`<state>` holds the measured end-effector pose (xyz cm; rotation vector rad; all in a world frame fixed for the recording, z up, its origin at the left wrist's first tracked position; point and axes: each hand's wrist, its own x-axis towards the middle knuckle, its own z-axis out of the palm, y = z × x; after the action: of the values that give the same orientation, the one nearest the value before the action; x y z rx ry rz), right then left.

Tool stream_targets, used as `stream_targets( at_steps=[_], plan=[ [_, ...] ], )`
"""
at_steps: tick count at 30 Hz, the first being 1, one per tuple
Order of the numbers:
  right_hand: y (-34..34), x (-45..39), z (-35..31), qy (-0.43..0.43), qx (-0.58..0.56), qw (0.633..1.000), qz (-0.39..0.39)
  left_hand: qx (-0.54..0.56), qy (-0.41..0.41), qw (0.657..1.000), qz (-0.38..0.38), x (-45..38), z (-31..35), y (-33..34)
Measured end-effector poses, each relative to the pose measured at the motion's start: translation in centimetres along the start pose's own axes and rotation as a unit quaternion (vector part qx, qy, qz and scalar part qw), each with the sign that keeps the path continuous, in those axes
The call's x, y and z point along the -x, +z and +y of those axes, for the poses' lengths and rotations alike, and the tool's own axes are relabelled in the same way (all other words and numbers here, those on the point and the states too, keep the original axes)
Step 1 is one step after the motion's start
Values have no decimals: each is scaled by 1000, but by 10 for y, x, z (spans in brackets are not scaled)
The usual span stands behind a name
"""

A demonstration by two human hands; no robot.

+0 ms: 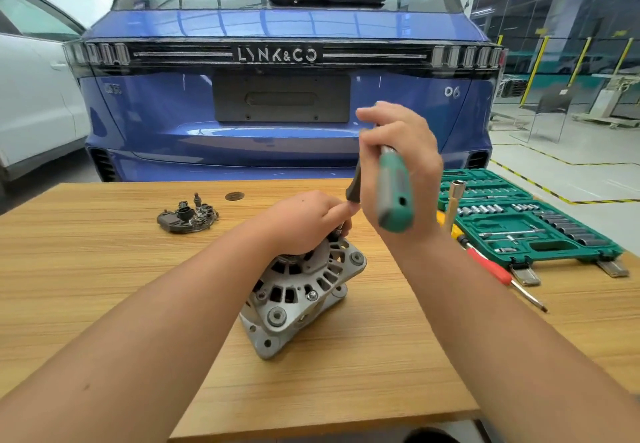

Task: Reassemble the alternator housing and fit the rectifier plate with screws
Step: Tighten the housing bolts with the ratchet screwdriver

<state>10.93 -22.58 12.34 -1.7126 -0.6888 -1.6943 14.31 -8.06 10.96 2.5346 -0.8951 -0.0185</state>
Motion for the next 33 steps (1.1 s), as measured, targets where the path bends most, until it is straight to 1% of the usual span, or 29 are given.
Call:
stream_targets(
  at_steps=[3,6,10,14,16,18,19,21,23,25,26,27,28,29,31,33],
  plan=[
    [-8,-12,13,-50,32,992,-108,0,-20,1000,7,2,4,0],
    [-22,-17,23,-113,67,967,-220,-6,-30,999,12,4,6,-1],
    [-42,-47,35,-224,98,903,-353,6,-23,1000,0,6,9,-2],
    [-51,-89,39,-337,107,828,-435,3,-26,1000,1,6,8,-1],
    [-52,-102,36,-366,111,798,-466,3,-28,1000,-3,3,4,0],
    [-50,-108,28,-368,122,781,-489,0,-24,1000,3,0,0,1],
    [-48,-108,23,-341,136,780,-507,-5,-19,1000,9,-1,0,2],
    [-39,-109,12,-226,197,781,-548,-15,-12,1000,12,-4,-1,3],
    [-24,-110,7,-85,251,783,-563,-24,-10,1000,10,-5,-3,4],
    [-10,-114,7,96,246,787,-558,-28,-10,999,11,-5,-5,5],
    [-5,-115,10,206,216,781,-549,-26,-10,1000,13,-5,-6,5],
    [-3,-115,13,312,175,766,-534,-24,-10,1000,14,-5,-6,6],
    [-2,-114,15,398,132,746,-518,-23,-9,1000,16,-5,-6,5],
    [-5,-110,16,460,89,729,-499,-23,-9,1000,17,-5,-6,5],
    [-11,-99,19,535,11,709,-459,-25,-9,1000,15,-5,-5,5],
    [-16,-89,22,574,-81,705,-409,-25,-9,1000,13,-6,-5,5]
  ],
)
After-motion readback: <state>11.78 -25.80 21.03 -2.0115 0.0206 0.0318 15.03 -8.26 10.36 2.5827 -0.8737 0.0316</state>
